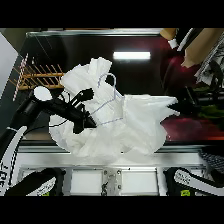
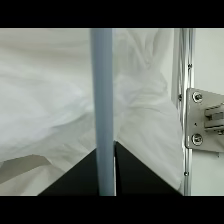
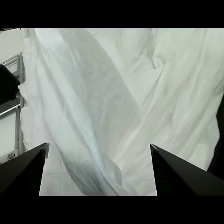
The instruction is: Fold the clothes and pants, and hang the long-sleeved shirts on hangers.
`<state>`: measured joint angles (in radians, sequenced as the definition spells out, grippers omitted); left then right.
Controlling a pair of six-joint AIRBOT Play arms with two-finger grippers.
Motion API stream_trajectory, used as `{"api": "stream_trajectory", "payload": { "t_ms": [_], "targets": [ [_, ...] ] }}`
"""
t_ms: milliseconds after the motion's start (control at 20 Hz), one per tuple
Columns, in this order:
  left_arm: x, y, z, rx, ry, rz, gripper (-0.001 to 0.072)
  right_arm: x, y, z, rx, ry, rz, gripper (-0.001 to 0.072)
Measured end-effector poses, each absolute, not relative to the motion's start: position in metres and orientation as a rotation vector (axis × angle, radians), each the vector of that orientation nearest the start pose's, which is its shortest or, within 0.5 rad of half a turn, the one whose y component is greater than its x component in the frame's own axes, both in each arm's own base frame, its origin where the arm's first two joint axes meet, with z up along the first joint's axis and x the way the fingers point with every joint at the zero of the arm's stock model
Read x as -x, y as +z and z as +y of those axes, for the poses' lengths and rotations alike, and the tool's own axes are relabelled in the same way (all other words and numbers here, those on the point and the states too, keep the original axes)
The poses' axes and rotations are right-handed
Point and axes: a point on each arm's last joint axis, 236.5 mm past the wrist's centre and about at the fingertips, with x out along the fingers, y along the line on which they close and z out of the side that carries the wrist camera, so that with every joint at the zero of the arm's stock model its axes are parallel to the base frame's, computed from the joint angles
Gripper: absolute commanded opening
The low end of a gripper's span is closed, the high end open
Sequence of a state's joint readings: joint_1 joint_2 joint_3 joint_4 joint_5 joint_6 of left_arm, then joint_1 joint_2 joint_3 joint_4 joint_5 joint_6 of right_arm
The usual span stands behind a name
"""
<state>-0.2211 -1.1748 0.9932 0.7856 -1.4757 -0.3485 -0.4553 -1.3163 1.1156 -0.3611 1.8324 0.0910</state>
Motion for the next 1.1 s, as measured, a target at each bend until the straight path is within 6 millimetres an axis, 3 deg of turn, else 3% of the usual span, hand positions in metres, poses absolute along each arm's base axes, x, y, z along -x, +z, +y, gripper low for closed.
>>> {"api": "stream_trajectory", "payload": {
  "t_ms": [450, 1100],
  "targets": [
    [-0.232, 0.050, -0.222, -0.358, -1.497, 0.945, 0.0014, -0.309, 0.132, 0.123, -0.144, 1.512, 0.499, 0.0710],
    [-0.232, 0.049, -0.222, -0.358, -1.497, 0.946, 0.0014, -0.309, 0.132, 0.127, -0.149, 1.528, 0.496, 0.0710]
  ]
}}
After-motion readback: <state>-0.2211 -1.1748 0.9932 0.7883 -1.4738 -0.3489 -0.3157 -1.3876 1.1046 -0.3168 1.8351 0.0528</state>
